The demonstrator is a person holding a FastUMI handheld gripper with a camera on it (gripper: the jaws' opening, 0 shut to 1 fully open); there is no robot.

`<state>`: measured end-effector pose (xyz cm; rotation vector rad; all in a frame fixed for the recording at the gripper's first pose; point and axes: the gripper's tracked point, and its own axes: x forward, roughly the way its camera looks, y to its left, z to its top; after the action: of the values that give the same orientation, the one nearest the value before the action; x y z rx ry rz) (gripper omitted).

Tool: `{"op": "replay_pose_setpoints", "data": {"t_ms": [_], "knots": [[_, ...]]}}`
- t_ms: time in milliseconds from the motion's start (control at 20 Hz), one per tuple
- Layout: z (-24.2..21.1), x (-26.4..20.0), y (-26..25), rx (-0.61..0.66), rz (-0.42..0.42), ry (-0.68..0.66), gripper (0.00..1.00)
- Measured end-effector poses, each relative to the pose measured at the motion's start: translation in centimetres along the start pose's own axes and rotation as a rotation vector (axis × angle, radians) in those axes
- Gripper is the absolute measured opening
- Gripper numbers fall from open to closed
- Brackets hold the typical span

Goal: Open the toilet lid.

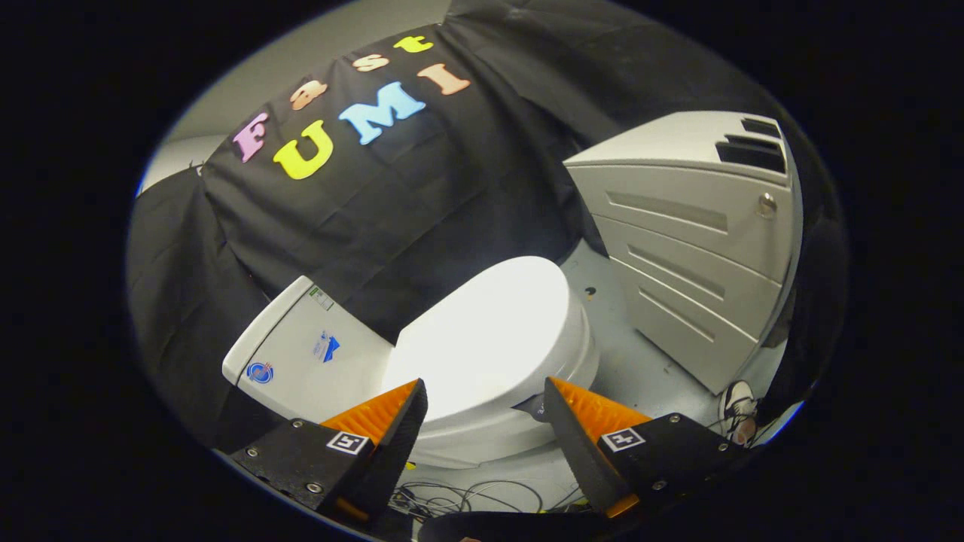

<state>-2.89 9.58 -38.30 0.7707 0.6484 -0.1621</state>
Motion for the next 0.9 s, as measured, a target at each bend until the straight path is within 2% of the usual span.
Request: {"op": "replay_pose_setpoints", "data": {"t_ms": [450, 600, 900], "knots": [[-2.8, 3.7, -4.6, 0.277, -0.077, 0.021, 0.96], [-4.7, 5.3, -5.2, 0.341, -0.070, 0.063, 0.96], [-4.6, 7.3, -6.5, 0.491, -0.067, 0.043, 0.95]]}}
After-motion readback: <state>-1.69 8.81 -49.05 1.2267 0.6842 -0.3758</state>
